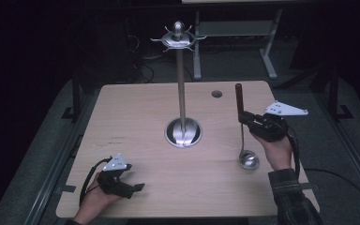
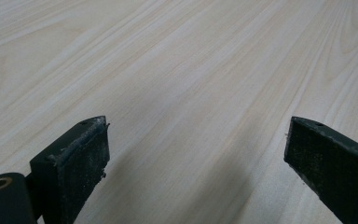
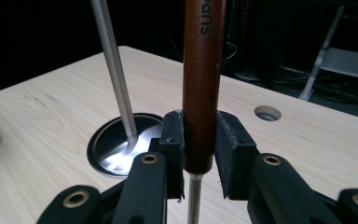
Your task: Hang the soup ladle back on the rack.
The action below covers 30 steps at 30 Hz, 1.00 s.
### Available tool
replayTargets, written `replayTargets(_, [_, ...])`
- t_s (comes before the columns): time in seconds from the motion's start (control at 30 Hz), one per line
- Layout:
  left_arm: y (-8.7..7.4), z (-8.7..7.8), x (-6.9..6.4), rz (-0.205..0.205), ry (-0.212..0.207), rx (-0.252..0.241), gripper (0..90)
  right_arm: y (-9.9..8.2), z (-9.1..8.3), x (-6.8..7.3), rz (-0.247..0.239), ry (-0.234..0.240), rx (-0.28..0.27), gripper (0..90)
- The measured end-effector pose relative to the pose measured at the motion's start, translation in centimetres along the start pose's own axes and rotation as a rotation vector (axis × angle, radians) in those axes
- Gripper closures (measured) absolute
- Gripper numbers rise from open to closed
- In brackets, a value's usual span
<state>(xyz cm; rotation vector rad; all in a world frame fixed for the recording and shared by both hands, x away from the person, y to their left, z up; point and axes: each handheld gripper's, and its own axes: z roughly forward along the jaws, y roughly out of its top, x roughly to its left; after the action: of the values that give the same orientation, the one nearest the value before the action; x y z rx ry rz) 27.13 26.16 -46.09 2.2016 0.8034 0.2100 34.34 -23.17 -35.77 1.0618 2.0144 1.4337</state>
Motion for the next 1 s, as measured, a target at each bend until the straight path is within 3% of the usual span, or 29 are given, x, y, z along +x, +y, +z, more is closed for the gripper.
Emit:
replayTargets(0.5, [0.0, -0.1, 0.0, 0.001, 0.0, 0.005, 6.0, 0.8, -0.7, 0.5, -0.012, 0.023, -0.111, 74.0])
replayTargets(1.0, [0.0, 0.0, 0.0, -0.002, -0.002, 0.001, 6.0, 2.5, -0.1, 1.5, -0.035, 0.063, -0.125, 73.9])
